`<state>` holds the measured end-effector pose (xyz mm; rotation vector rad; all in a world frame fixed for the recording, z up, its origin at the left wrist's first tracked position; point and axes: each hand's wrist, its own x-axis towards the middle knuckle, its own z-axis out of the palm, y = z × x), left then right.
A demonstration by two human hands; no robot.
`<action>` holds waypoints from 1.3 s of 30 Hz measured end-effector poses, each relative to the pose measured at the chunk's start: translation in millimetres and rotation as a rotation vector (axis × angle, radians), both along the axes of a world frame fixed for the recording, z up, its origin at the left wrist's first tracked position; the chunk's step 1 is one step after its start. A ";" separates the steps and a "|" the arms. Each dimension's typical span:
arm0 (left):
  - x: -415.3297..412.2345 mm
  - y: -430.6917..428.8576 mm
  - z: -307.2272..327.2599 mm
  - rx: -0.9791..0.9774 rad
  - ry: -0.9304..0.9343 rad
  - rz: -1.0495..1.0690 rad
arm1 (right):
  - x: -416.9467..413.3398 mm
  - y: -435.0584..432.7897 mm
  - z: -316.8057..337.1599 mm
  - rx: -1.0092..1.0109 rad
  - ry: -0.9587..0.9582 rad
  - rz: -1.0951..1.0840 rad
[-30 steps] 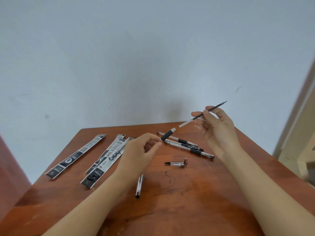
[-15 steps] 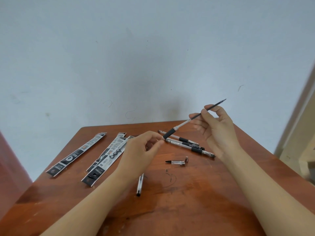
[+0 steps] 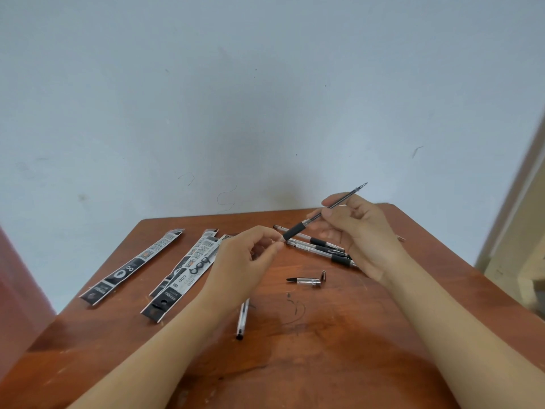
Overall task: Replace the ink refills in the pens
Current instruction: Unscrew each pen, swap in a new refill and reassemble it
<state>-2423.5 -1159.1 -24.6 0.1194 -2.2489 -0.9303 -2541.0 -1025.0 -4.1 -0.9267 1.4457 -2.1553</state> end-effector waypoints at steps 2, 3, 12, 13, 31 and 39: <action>0.1 0.1 0.4 0.001 0.003 -0.004 | 0.3 -0.9 -0.9 0.026 0.017 0.015; -0.1 0.1 0.3 0.001 0.004 -0.005 | 0.5 -1.2 -0.9 0.029 0.018 0.016; 0.1 -2.0 0.8 0.042 0.009 0.003 | -4.9 0.3 -2.5 0.209 0.082 -0.043; -0.1 -2.1 1.1 0.044 0.011 0.005 | -6.2 0.0 -3.6 0.298 0.141 -0.089; -0.4 -6.0 1.0 0.049 0.020 0.025 | -7.7 -1.5 -13.0 1.085 0.890 -0.089; -1.5 -7.1 -0.2 0.046 0.009 0.038 | -7.6 -1.1 -12.7 1.178 0.914 -0.024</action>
